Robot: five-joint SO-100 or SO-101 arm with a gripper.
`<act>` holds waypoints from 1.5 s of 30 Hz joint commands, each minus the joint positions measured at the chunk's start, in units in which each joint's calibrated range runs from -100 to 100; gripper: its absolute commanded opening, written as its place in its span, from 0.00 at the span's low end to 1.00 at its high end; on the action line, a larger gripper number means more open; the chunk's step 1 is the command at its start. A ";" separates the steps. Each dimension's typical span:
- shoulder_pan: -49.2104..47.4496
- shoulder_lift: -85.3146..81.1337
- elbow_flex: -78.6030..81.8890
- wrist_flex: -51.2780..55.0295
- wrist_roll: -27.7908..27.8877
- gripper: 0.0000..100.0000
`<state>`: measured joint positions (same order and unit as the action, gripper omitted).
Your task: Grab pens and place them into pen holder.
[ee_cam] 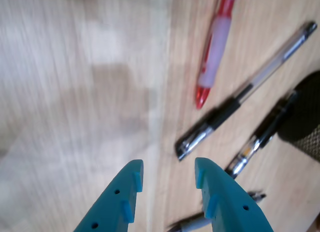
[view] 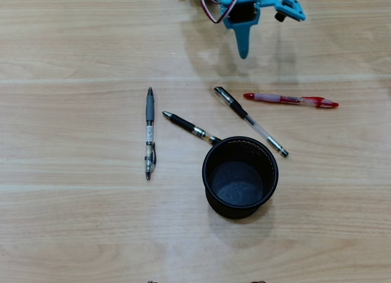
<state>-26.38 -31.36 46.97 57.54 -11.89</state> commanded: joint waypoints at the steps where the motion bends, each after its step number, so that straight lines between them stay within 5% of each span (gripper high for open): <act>1: -4.75 10.99 -11.07 -2.83 -3.16 0.13; 10: -10.71 34.57 -29.72 -3.78 -9.54 0.13; 15: -10.79 42.60 -35.15 -3.60 -10.06 0.23; 29: -9.18 47.17 -37.60 -4.46 -10.06 0.23; 45: -8.38 57.22 -50.54 6.54 -10.01 0.22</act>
<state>-35.25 25.77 -2.70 63.05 -21.70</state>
